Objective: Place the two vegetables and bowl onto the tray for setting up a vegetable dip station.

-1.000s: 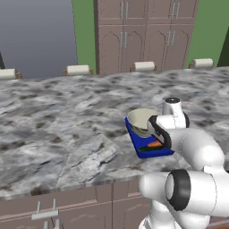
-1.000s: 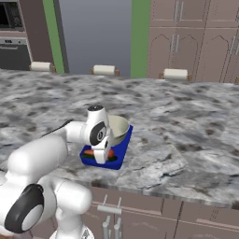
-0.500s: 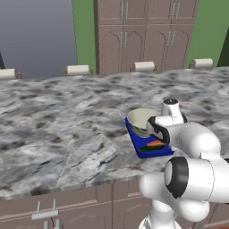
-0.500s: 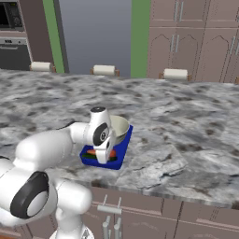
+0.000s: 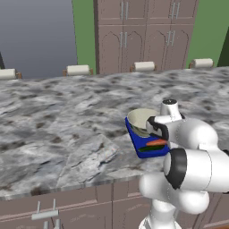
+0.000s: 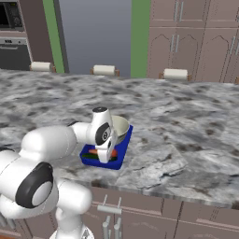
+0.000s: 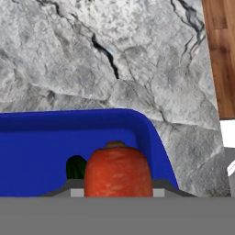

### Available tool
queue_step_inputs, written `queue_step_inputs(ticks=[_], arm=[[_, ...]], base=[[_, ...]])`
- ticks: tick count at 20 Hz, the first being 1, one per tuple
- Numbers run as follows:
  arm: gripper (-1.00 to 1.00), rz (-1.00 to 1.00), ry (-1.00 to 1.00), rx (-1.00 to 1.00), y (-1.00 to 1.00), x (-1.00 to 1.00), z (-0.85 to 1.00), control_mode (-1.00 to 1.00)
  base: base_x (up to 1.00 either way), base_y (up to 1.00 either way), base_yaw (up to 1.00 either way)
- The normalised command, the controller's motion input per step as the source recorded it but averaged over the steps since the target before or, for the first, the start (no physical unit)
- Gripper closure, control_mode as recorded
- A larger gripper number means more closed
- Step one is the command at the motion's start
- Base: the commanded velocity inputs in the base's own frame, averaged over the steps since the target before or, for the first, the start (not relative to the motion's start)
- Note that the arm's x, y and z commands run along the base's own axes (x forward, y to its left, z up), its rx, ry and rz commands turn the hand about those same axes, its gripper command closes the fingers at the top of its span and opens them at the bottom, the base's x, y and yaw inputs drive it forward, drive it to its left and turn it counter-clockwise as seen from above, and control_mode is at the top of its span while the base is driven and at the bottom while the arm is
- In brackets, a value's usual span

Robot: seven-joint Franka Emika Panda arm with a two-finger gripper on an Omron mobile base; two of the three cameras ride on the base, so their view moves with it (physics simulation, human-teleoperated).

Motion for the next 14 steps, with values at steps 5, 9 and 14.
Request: queue_step_inputs(ticks=[5, 9, 14], arm=[[1.0, 0.0, 0.0, 0.0, -0.01, 0.03, -0.07, -1.0], [1.0, 0.0, 0.0, 0.0, 0.0, 0.0, -0.05, -1.0], [1.0, 0.0, 0.0, 0.0, 0.0, 0.0, -0.03, -1.0]], base=[[0.0, 0.0, 0.0], [0.0, 0.0, 0.0], [0.0, 0.0, 0.0]])
